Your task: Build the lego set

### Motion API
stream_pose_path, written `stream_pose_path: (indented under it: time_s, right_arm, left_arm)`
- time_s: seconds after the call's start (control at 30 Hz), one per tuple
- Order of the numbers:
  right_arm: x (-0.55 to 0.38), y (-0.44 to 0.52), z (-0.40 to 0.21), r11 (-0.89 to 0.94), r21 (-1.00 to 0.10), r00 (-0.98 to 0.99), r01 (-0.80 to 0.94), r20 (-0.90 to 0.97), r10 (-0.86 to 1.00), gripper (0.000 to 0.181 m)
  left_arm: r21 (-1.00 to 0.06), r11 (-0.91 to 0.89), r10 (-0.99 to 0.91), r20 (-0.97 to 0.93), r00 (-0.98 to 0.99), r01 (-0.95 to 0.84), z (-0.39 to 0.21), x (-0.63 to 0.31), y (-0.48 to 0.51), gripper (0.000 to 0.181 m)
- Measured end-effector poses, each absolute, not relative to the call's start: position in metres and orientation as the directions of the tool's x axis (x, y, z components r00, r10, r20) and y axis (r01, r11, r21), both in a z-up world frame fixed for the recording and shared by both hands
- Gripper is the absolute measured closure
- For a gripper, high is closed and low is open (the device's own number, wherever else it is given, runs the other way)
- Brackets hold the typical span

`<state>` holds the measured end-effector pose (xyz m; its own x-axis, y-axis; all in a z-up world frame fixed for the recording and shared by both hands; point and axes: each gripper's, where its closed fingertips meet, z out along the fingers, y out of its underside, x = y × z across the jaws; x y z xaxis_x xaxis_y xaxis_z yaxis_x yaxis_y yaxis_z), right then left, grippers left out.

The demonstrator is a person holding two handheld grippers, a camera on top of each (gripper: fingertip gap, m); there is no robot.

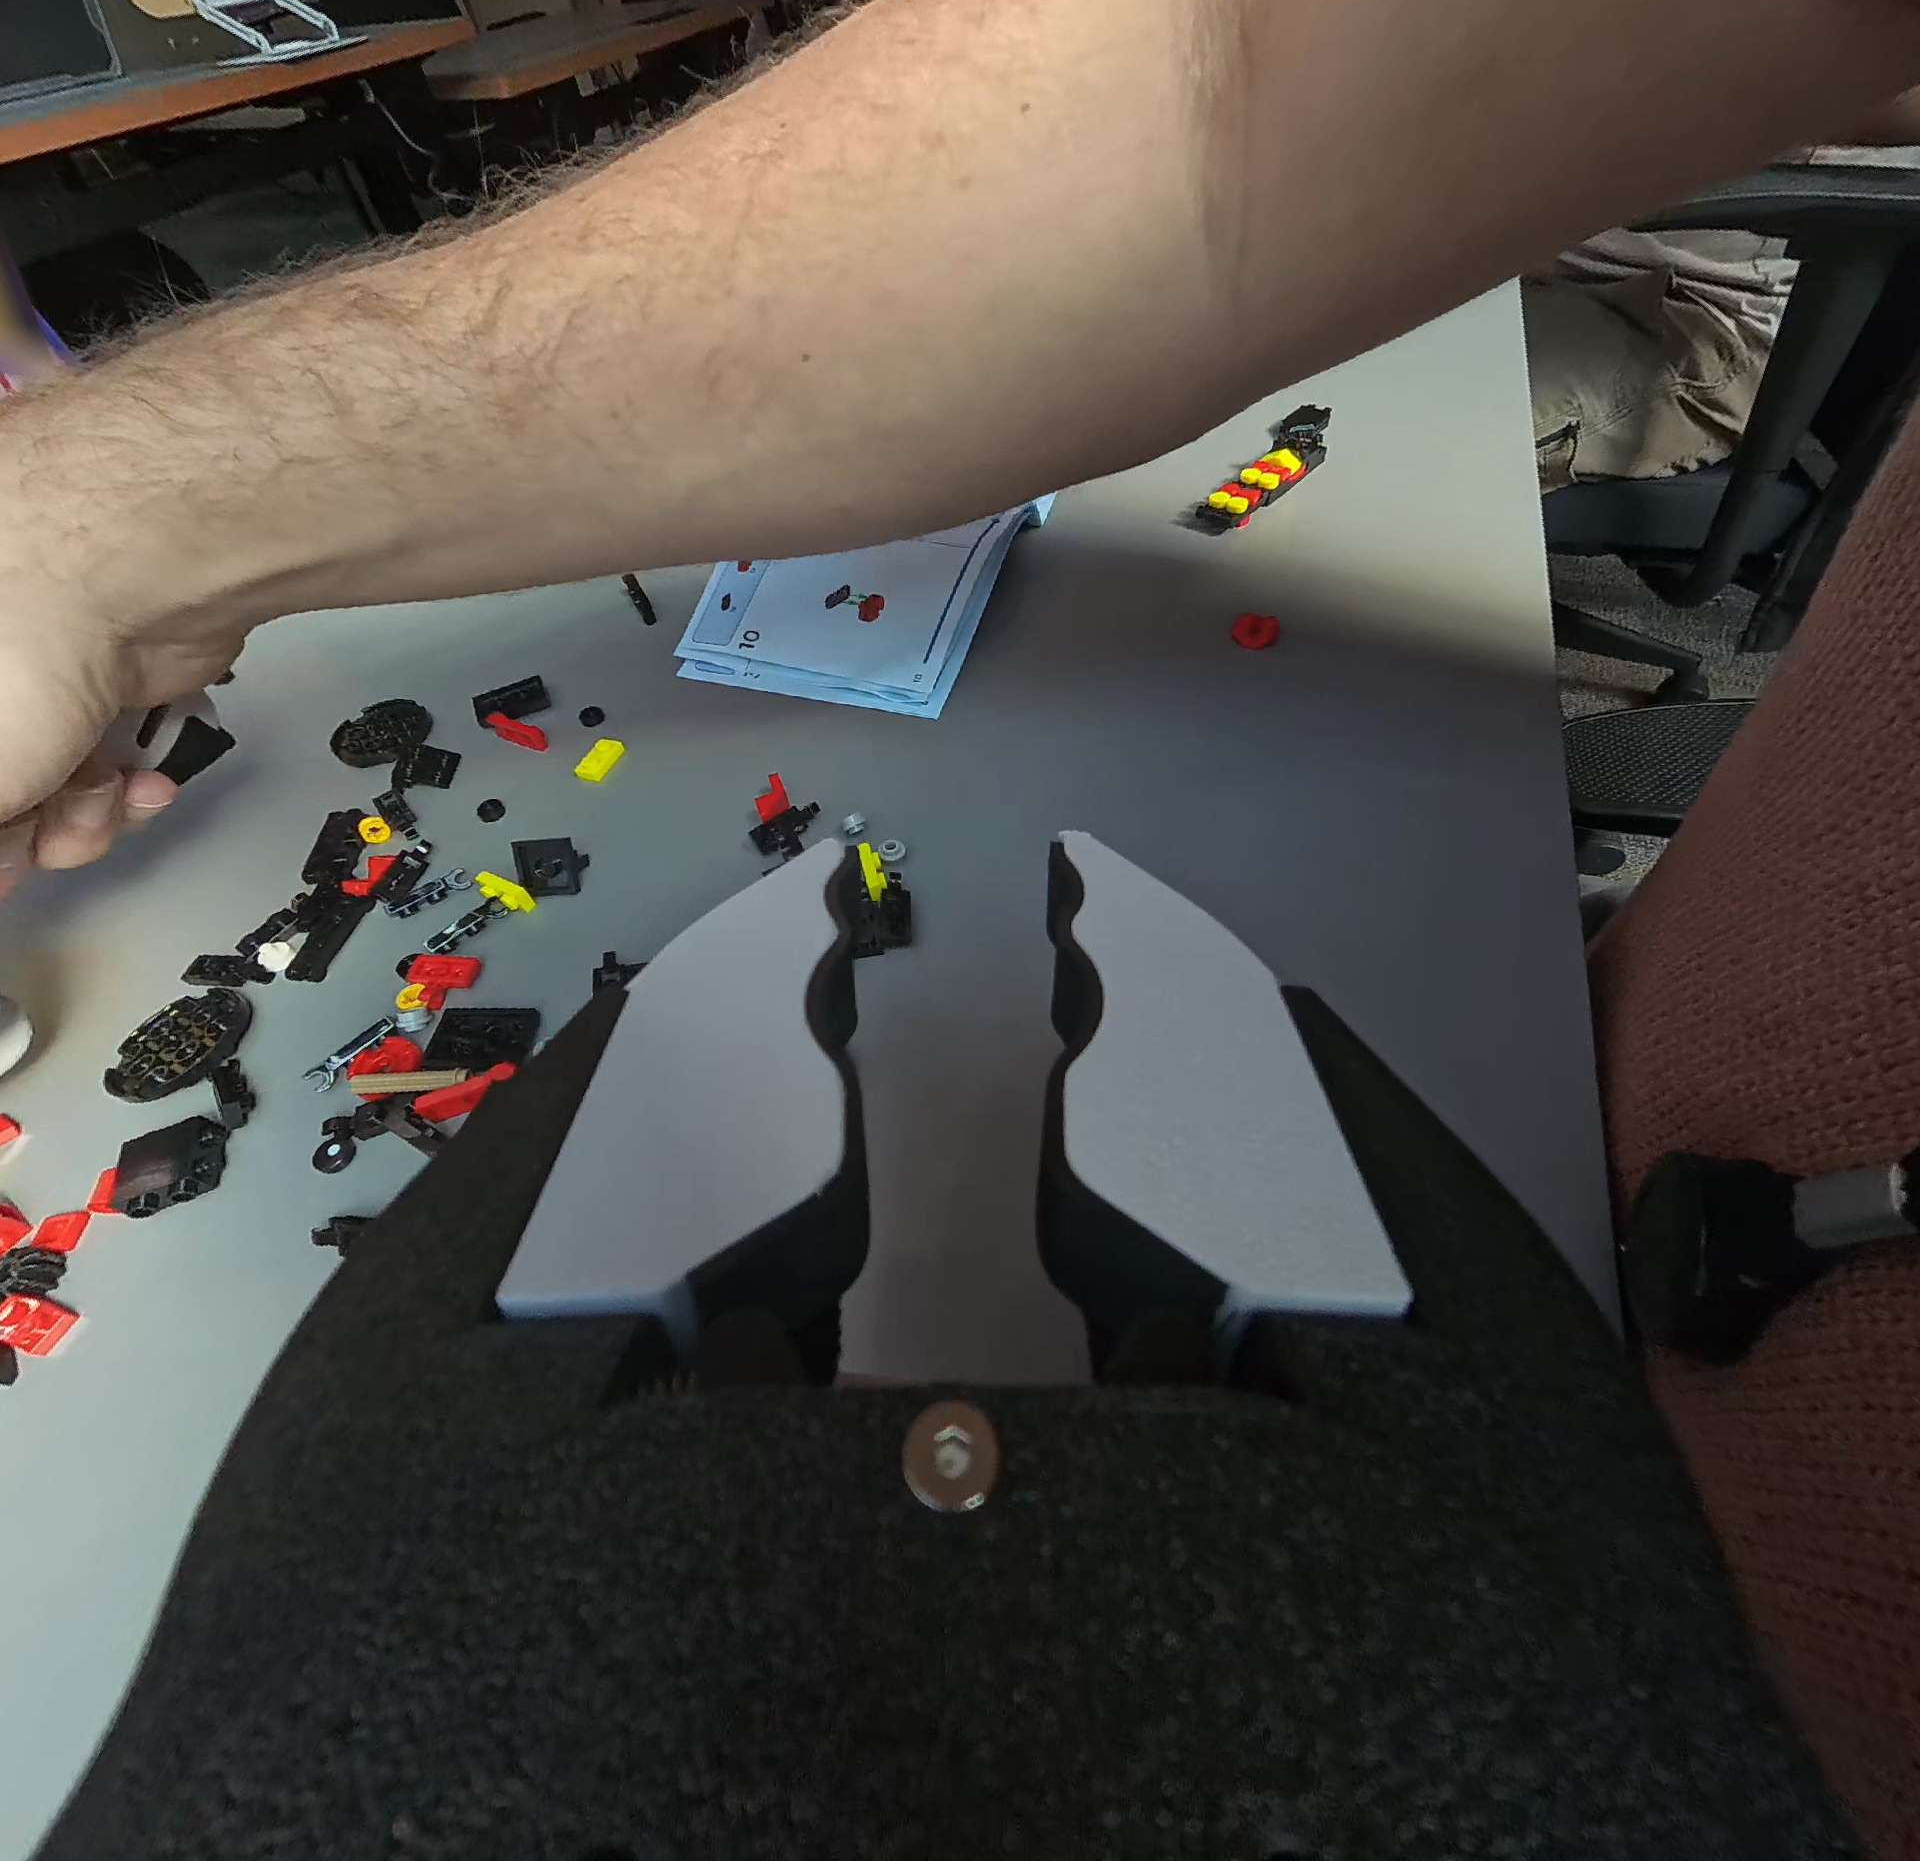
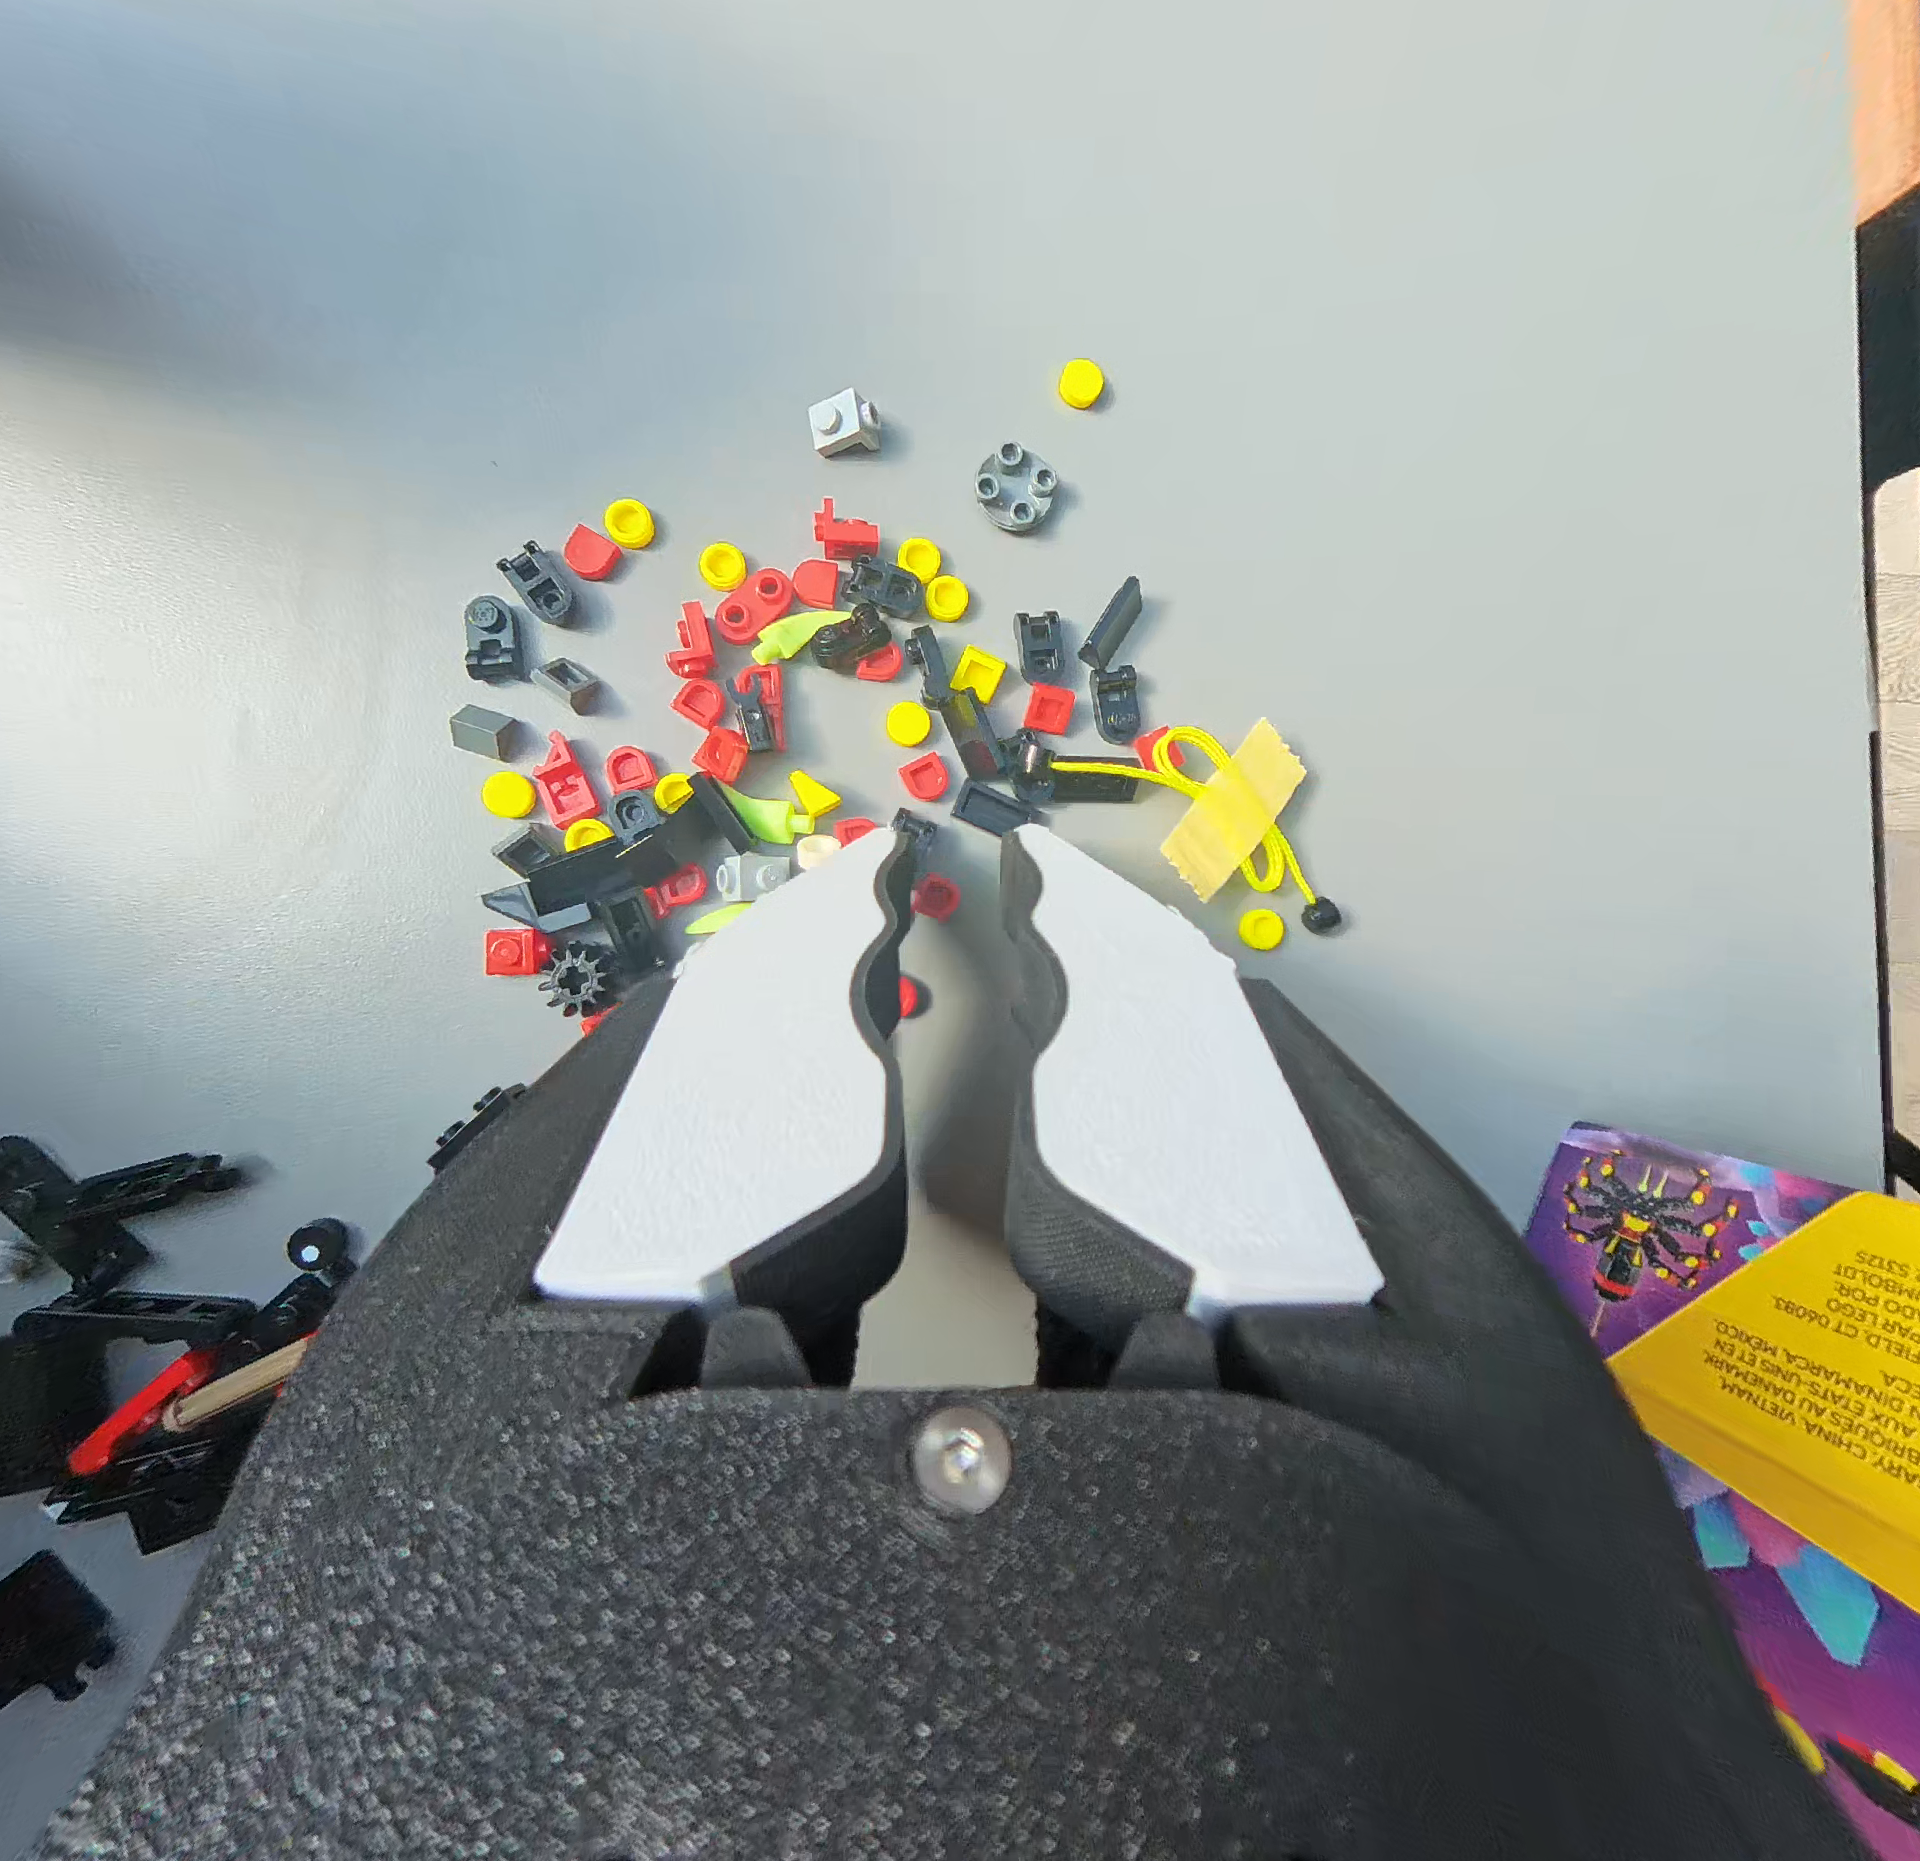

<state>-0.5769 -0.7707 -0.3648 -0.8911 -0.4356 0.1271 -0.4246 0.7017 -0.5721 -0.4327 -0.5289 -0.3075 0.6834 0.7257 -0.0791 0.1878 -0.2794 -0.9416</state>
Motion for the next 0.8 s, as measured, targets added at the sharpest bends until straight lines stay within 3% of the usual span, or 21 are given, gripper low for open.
stream_pose_path:
  time_s: [0.2, 0.43, 0.8]
  right_arm:
    - [-0.604, -0.737, -0.338, 0.706, -0.604, -0.923, -0.371, 0.158, -0.351, 0.165]
    - [-0.633, -0.629, -0.299, 0.694, -0.678, -0.969, -0.244, 0.148, -0.197, 0.164]
    - [-0.617, -0.52, -0.314, 0.671, -0.739, -0.998, -0.055, 0.031, -0.048, 0.163]
  left_arm:
    - [-0.943, -0.281, 0.729, -0.088, 0.679, 0.18, -0.308, -0.432, -0.531, 0.147]
    - [-0.946, -0.272, 0.74, -0.089, 0.667, 0.175, -0.307, -0.435, -0.54, 0.147]
    - [-0.931, -0.339, 0.717, -0.163, 0.678, 0.135, -0.309, -0.447, -0.531, 0.147]
